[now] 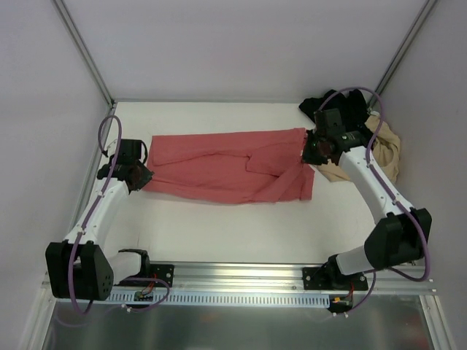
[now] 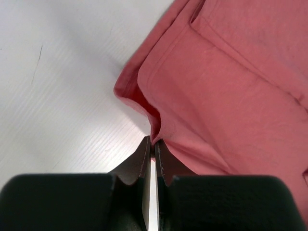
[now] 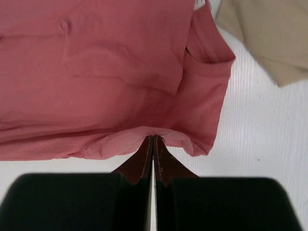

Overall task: Fold and stack the t-shirts
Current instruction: Fold the other side of the tshirt into a rectangle

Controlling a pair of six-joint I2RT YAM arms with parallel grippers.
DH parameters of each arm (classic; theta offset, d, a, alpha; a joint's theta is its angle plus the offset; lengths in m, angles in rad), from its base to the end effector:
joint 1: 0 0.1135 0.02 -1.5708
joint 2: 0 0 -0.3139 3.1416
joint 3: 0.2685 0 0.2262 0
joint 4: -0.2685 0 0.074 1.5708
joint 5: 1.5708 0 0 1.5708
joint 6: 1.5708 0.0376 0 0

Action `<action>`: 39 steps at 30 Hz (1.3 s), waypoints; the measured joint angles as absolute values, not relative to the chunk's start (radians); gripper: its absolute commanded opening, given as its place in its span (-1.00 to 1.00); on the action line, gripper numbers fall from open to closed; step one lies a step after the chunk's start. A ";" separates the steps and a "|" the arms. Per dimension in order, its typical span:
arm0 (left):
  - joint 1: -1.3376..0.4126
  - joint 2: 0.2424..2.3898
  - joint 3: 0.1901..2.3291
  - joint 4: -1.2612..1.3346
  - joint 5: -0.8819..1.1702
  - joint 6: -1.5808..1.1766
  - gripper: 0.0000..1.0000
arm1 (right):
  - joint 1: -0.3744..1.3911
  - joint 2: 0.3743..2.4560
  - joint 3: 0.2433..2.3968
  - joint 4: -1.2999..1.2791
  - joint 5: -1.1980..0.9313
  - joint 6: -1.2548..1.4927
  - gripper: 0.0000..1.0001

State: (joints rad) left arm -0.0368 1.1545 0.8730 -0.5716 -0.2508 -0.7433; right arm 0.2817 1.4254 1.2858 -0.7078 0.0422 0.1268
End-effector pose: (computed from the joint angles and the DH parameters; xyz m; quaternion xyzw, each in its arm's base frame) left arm 0.1921 0.0023 0.3145 -0.3626 0.8564 -0.0242 0.3668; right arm 0.2624 0.0743 0.3695 -0.0649 0.9329 0.0524 0.3504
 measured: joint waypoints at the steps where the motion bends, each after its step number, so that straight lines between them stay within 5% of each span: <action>1: -0.031 1.175 0.889 -0.569 -0.252 -0.743 -1.00 | 0.269 1.458 1.318 -0.702 0.027 0.120 -0.99; 20: 0.027 1.655 1.201 -0.513 -0.251 -0.742 -0.99 | 0.127 1.956 1.773 -0.725 -0.124 0.090 -0.99; 21: 0.028 1.679 1.217 -0.510 -0.247 -0.741 -0.89 | 0.123 1.980 1.803 -0.728 -0.129 0.088 -0.86; 22: 0.028 1.709 1.240 -0.511 -0.246 -0.738 -0.80 | 0.121 2.004 1.829 -0.733 -0.134 0.086 -0.13; 23: 0.028 1.737 1.264 -0.513 -0.244 -0.734 -0.53 | 0.119 2.028 1.859 -0.741 -0.137 0.086 0.28; 25: 0.028 1.794 1.315 -0.509 -0.244 -0.716 0.22 | 0.117 2.074 1.903 -0.744 -0.139 0.079 0.71; 28: 0.028 1.834 1.348 -0.496 -0.262 -0.717 0.63 | 0.117 2.100 1.909 -0.754 -0.139 0.064 0.99; 30: 0.028 1.813 1.331 -0.482 -0.294 -0.718 0.85 | 0.117 2.099 1.895 -0.756 -0.139 0.058 0.99; 39: 0.028 1.569 1.213 -0.462 -0.355 -0.717 0.83 | 0.120 1.958 1.720 -0.743 -0.147 0.058 0.99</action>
